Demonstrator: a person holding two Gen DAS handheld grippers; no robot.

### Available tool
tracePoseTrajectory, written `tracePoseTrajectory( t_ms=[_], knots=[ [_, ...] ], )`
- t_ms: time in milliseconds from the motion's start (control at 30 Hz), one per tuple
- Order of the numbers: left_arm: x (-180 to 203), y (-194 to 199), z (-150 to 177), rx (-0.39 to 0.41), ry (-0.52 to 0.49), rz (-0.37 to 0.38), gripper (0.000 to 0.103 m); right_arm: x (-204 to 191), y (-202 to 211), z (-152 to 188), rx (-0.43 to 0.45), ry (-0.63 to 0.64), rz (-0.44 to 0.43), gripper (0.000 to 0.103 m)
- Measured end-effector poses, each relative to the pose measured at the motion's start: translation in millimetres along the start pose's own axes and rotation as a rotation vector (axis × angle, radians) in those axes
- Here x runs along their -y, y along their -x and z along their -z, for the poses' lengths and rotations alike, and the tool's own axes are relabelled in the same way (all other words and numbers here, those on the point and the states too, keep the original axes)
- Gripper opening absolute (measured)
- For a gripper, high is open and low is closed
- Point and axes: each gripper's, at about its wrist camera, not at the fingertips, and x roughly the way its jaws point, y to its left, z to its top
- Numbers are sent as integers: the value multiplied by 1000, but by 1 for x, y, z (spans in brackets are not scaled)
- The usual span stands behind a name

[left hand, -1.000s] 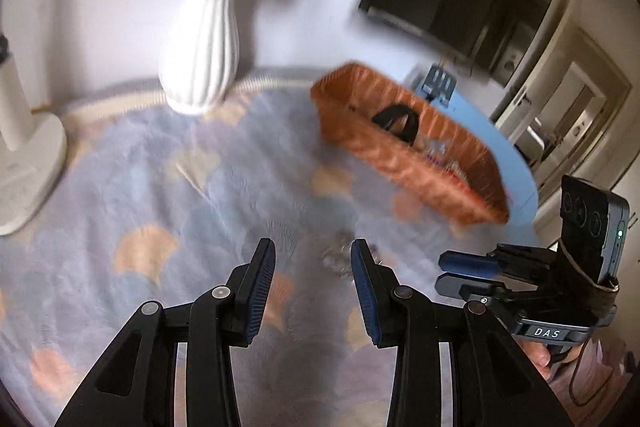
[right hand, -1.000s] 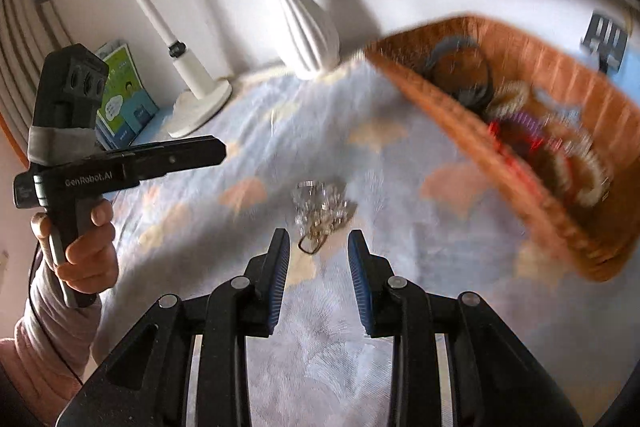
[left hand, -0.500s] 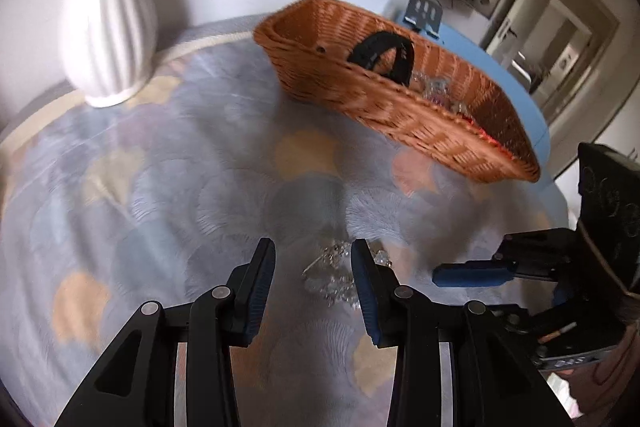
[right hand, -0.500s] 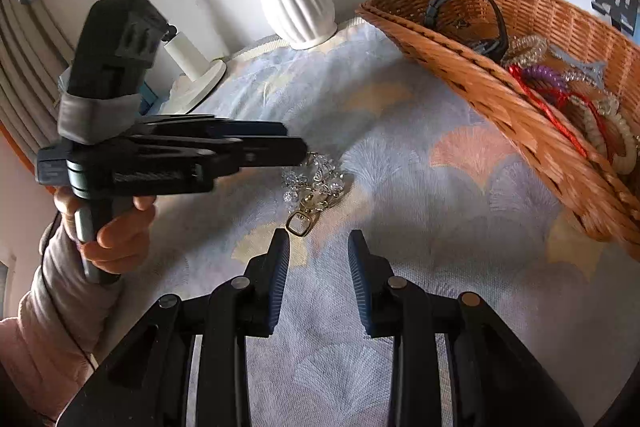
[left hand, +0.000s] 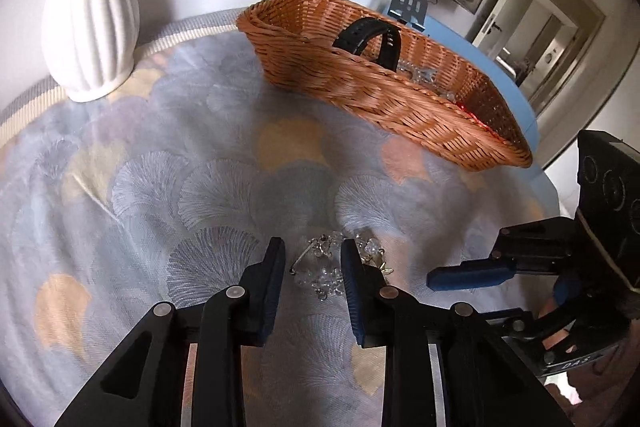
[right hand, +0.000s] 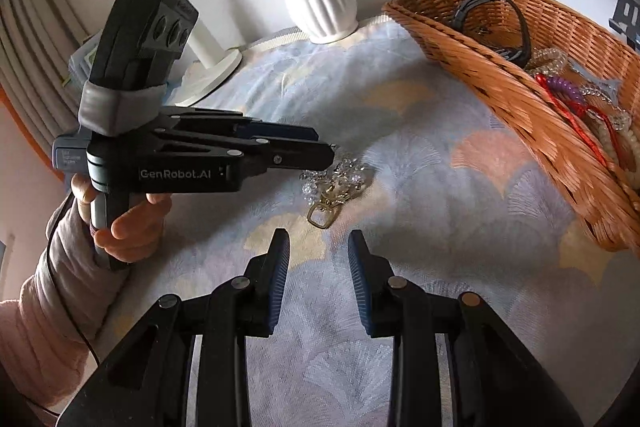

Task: Organize jewelry
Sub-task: 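Grasp the silver chain with the left tool while the right tool grasps the gold clasp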

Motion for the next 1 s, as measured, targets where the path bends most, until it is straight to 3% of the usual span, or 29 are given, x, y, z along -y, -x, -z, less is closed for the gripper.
tracePoseTrajectory(
  t_ms=[33, 67, 100, 200, 300, 533, 600, 733, 800, 933, 1000],
  knots=[
    [3, -1, 0, 5, -10, -30, 21, 0, 0, 0, -1, 1, -1, 33],
    [5, -3, 0, 8, -19, -55, 7, 1, 0, 0, 0, -1, -4, 33],
    [6, -3, 1, 10, -19, -65, 4, 1, -1, -1, 2, -3, -6, 33],
    [10, 12, -1, 91, 0, -85, 3, 0, 2, 1, 20, 3, -29, 33],
    [10, 43, -2, 159, 40, -27, 3, -4, 6, 4, 36, 28, -29, 33],
    [10, 104, 31, 263, 80, -7, 3, -4, 0, 3, 7, 26, 4, 33],
    [-5, 109, 41, 260, 133, -8, 3, -3, -3, 1, -3, 9, 1, 33],
    [-39, 94, 50, 158, 247, -68, 3, -3, -7, -3, -27, -15, -1, 33],
    [-48, 88, 55, 143, 273, -84, 3, -10, -12, -8, -39, 1, 4, 33],
    [-56, 80, 62, 136, 294, -108, 3, -39, -34, -24, -85, 129, 126, 33],
    [-56, 78, 66, 128, 290, -134, 3, -45, -47, -31, -103, 157, 146, 33]
  ],
)
